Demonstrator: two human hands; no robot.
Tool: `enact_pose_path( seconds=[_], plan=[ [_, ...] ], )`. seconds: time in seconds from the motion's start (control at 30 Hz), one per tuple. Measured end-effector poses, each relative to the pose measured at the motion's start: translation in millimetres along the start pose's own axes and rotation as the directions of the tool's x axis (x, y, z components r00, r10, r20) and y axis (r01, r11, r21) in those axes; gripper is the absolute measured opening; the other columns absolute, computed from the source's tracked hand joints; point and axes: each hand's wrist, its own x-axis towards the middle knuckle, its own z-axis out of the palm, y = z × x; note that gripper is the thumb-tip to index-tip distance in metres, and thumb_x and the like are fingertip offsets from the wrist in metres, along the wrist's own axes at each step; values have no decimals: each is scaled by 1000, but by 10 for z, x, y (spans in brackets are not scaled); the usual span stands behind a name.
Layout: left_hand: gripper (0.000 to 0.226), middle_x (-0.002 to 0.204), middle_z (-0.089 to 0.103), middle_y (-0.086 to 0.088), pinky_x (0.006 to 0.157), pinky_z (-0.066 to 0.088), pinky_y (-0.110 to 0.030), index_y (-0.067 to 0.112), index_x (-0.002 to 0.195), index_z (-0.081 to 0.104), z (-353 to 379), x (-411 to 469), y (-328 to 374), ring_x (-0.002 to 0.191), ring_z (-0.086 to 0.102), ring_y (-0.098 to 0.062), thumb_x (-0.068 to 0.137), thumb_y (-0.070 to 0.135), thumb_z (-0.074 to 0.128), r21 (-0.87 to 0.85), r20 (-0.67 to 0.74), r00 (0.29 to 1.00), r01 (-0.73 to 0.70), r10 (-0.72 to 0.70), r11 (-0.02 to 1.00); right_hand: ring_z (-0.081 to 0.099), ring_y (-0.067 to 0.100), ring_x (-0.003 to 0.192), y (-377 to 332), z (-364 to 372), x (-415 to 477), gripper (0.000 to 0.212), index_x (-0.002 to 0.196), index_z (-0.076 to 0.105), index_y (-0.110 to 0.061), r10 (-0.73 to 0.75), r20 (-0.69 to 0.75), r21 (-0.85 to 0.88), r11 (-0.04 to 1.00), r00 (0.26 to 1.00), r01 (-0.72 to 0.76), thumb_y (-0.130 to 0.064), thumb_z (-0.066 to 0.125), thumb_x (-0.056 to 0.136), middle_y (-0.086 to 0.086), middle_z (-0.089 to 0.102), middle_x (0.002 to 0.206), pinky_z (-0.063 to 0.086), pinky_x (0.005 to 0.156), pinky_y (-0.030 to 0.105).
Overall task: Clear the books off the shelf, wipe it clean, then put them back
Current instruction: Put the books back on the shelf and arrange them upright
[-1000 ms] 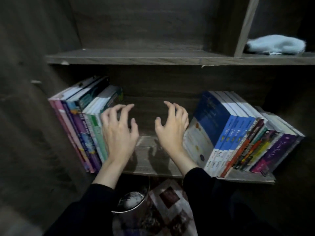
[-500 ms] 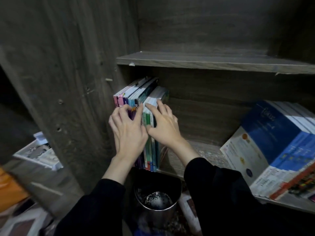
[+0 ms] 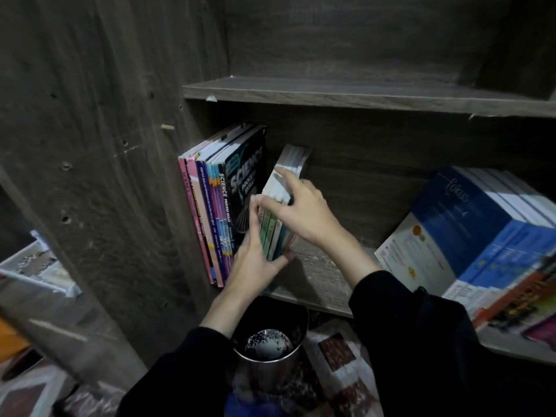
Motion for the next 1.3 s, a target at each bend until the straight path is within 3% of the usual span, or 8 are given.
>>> enact_pose_path(
  seconds=[0.13,0.33,0.57,0.73,0.87,1.0,1.13,1.3],
  plan=[
    [108,125,59,-19,89,50,-40,44,131,-28,208,74,-175,107,61,-32,85,29,69,183,12,1000,-9,7,983,42,40,126,-19,-12,-49,80,149,25,-35,89,-86,-177,979,992,-103,-50,66,83,22,31,143,40,99,39],
    [114,88,69,-20,69,52,-35,42,140,-24,509,64,-33,79,67,-33,81,30,74,76,2,993,-115,115,990,50,34,119,131,-211,-156,59,144,40,-31,52,-242,-218,970,969,-107,-23,57,87,17,51,129,41,95,33],
    [109,107,68,-19,85,50,-38,46,127,-26,1056,7,462,99,64,-35,82,34,72,49,90,986,-148,143,988,64,30,101,581,-707,-444,61,139,45,-31,114,-367,-209,957,923,-202,-26,63,81,13,63,118,54,88,41],
    [103,102,69,-17,66,35,-18,41,131,-20,1448,-119,939,91,65,-29,84,31,71,-62,152,962,-218,225,974,65,34,89,880,-1154,-708,60,138,47,-30,151,-404,-274,921,902,-277,-25,61,80,16,67,96,53,84,39],
    [105,97,68,-22,59,32,-20,36,135,-19,1689,-162,1184,85,64,-29,82,38,71,-66,199,941,-266,274,962,63,33,94,1057,-1425,-860,59,139,47,-25,161,-429,-348,879,889,-326,-28,61,82,16,66,100,52,85,38],
    [102,112,63,-28,68,33,-17,23,147,-3,1752,-157,1264,93,62,-30,81,34,74,-78,214,934,-274,284,959,46,34,115,1066,-1559,-1007,59,143,41,-19,136,-369,-545,770,919,-332,-41,55,90,19,53,118,39,90,35],
    [105,114,65,-17,65,32,-12,37,139,-17,1782,-187,1174,88,64,-25,83,30,72,19,262,909,-341,325,940,22,36,130,1097,-1583,-1121,68,143,37,-19,-19,-347,-829,475,938,-296,-57,49,89,21,29,141,26,99,44],
    [129,157,22,0,94,50,-44,43,141,-29,1912,-193,940,119,55,-27,72,32,79,145,361,890,-349,279,926,-7,27,147,1225,-1782,-1123,104,151,5,-30,165,-136,-790,577,977,-207,-67,63,74,3,-1,160,1,113,59]
  ],
)
